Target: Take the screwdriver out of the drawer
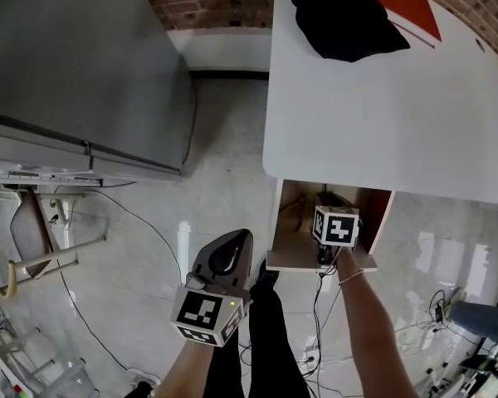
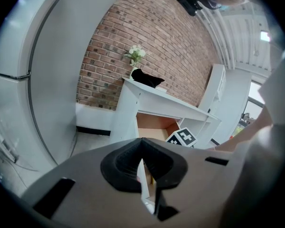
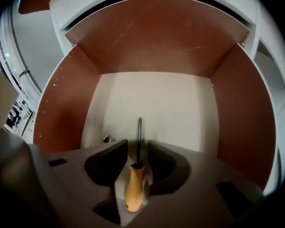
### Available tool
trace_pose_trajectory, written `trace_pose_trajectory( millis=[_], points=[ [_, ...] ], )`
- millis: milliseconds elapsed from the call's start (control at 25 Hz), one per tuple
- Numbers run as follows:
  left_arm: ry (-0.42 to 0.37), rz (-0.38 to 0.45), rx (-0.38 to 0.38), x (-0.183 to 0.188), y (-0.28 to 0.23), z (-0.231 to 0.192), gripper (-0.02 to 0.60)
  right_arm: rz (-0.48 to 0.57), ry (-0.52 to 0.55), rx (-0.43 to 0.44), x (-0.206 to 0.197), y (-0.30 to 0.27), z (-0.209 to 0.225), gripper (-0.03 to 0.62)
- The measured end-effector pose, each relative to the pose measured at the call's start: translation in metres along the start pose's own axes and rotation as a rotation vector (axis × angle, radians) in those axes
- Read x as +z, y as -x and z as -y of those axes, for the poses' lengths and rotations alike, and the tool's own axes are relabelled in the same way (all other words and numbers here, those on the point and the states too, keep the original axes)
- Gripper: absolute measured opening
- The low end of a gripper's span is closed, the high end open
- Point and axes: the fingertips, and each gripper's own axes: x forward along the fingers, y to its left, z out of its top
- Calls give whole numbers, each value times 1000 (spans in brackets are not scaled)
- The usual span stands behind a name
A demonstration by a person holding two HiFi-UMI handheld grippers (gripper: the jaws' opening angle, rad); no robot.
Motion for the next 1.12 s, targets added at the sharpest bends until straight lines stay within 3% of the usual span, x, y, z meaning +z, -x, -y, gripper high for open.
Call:
trace_pose_trajectory(
  millis=[120, 720, 1120],
  points=[
    [4, -3, 8, -3, 1, -1, -8, 0, 9, -39, -1, -1, 7, 88],
    [9, -5, 14, -3, -2, -2, -8, -17, 82, -73, -1, -3, 2, 54],
    [11, -5, 15, -1, 0, -5, -8, -17, 57, -68, -1, -2, -2, 17]
  ],
)
